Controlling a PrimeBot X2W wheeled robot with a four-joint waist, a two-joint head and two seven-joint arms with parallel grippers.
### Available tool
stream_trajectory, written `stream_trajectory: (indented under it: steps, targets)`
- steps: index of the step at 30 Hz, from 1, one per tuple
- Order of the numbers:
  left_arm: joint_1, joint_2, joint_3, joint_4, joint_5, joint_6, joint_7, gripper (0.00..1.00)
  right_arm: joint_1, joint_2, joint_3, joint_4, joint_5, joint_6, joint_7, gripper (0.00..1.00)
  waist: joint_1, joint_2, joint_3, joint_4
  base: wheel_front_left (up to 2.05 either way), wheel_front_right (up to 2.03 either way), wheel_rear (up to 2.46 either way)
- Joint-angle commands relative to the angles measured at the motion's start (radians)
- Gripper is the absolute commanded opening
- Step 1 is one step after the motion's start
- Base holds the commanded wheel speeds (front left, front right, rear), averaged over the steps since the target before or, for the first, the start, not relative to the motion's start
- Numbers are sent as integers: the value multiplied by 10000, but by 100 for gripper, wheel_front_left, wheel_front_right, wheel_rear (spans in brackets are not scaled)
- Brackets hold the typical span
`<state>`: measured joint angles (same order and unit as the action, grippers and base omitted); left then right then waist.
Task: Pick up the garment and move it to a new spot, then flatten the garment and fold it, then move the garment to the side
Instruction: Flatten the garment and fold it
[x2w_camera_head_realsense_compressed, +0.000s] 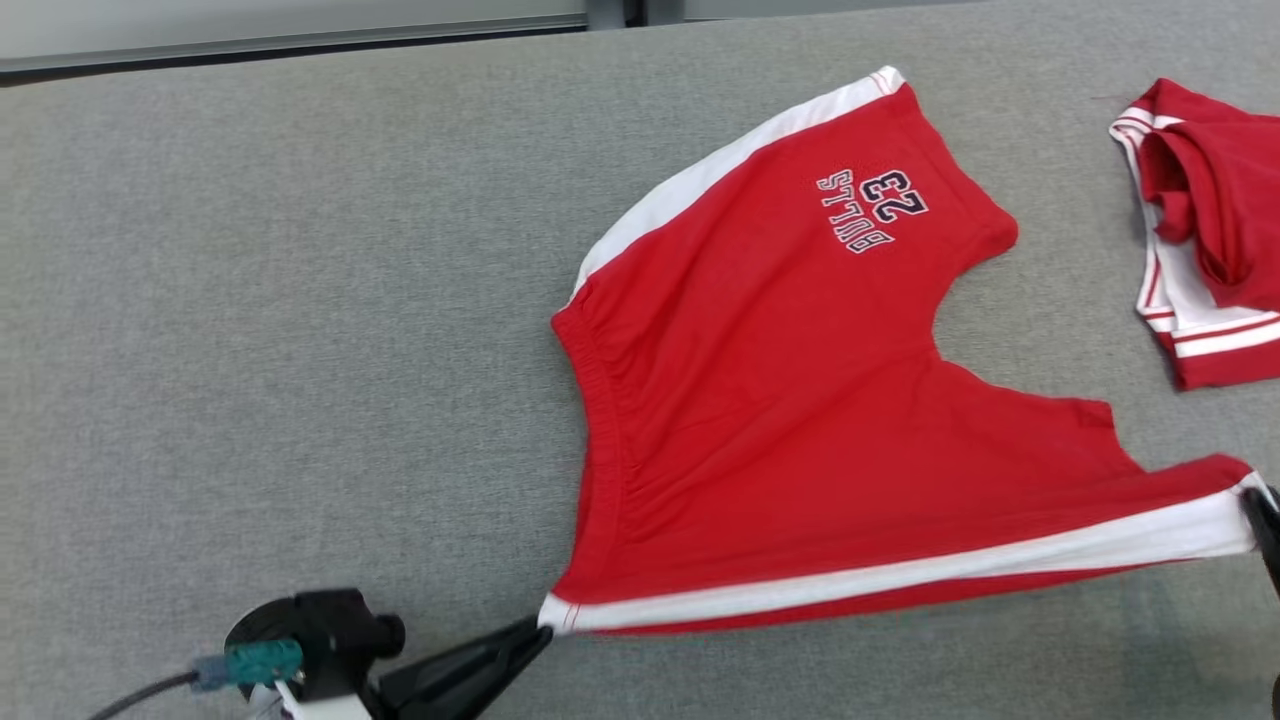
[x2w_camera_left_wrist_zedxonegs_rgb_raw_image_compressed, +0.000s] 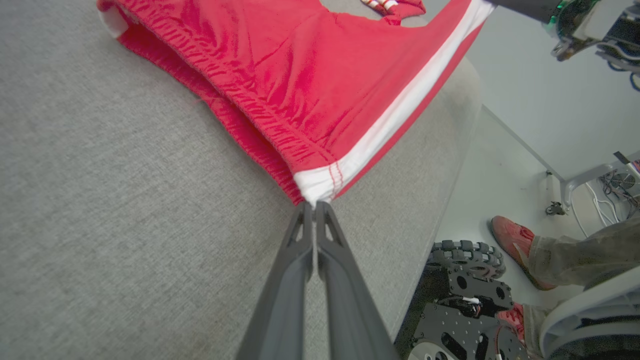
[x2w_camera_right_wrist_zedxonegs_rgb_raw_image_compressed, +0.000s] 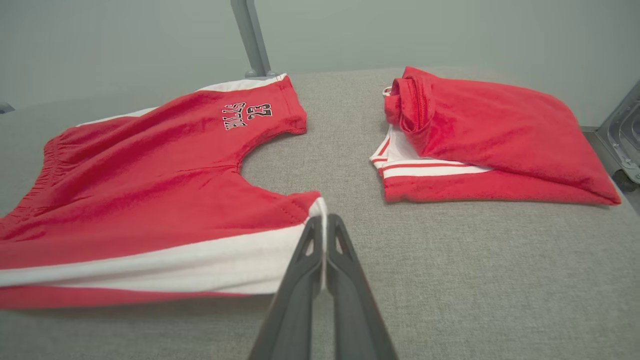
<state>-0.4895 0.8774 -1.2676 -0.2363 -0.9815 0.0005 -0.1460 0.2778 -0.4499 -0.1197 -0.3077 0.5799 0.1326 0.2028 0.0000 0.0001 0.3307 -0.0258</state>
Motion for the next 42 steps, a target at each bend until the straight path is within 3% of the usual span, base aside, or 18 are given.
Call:
stream_trajectory:
  steps: [1,7,13,19,31,41,42]
  targets:
    - [6,41,191,-95,-208,34,-125,0,-64,38,-192,-100,13,-36,101,0,0,-1,19,123,0,0,0]
    - [-710,-879,905,-133,-1160,-417,-386,0,-1193,-109,-152,-91,177,-32,642,0,0,-1,165,456,0,0,0]
    - [-1699,-2186,1453,739,-2432,-1058,-239,0,-3334,-708,268,695,183,-29,993,0,0,-1,670,743,0,0,0]
    - [-2776,-2912,1926,1505,-4178,-1322,306,0,-5651,-1570,783,1819,505,-30,1313,0,0,-1,1325,1031,0,0,0]
    - [-4013,-3037,2378,1720,-5600,-1317,723,0,-9332,-2767,2572,3958,970,-29,1245,0,0,-1,2487,1696,0,0,0]
    - [-4409,-3198,2470,2305,-5649,-1318,762,0,-11543,-2764,4147,5637,1255,-29,804,0,0,-1,3031,1989,0,0,0]
    - [-4490,-3260,2466,2411,-5547,-1319,642,0,-11922,-2682,4404,6064,1349,-29,613,27,0,-1,3081,2001,0,0,0]
